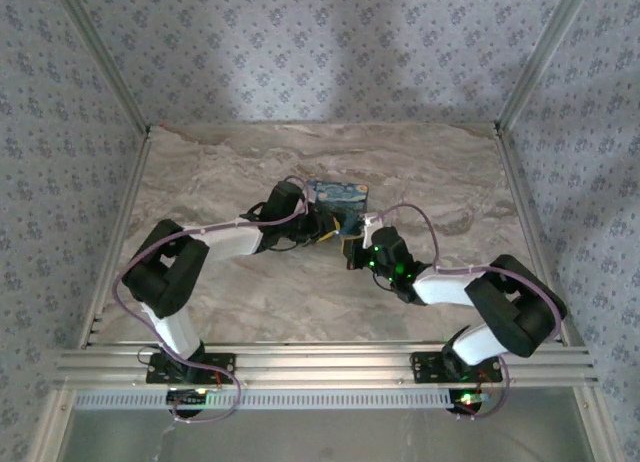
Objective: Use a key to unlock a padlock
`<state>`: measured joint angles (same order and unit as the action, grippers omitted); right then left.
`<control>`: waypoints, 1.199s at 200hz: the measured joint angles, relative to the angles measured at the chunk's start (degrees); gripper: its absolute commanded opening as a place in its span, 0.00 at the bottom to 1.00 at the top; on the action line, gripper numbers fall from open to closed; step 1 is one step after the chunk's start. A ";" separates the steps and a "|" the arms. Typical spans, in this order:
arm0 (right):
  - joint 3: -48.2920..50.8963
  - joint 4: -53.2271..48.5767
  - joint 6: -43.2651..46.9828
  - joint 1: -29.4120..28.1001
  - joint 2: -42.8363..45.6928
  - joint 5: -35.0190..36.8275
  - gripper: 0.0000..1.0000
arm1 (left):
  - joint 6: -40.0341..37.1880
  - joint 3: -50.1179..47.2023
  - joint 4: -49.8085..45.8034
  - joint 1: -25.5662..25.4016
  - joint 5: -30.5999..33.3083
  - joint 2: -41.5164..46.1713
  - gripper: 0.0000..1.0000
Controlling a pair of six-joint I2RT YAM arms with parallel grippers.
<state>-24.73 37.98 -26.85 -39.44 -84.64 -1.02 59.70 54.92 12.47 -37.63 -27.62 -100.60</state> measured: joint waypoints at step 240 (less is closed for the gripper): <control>-1.20 3.37 1.42 3.63 -3.45 -5.49 0.00 | 0.00 0.00 1.36 0.00 1.77 0.00 0.21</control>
<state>-25.93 41.34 -25.43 -35.81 -88.09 -6.50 59.70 54.92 13.82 -37.63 -25.85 -100.60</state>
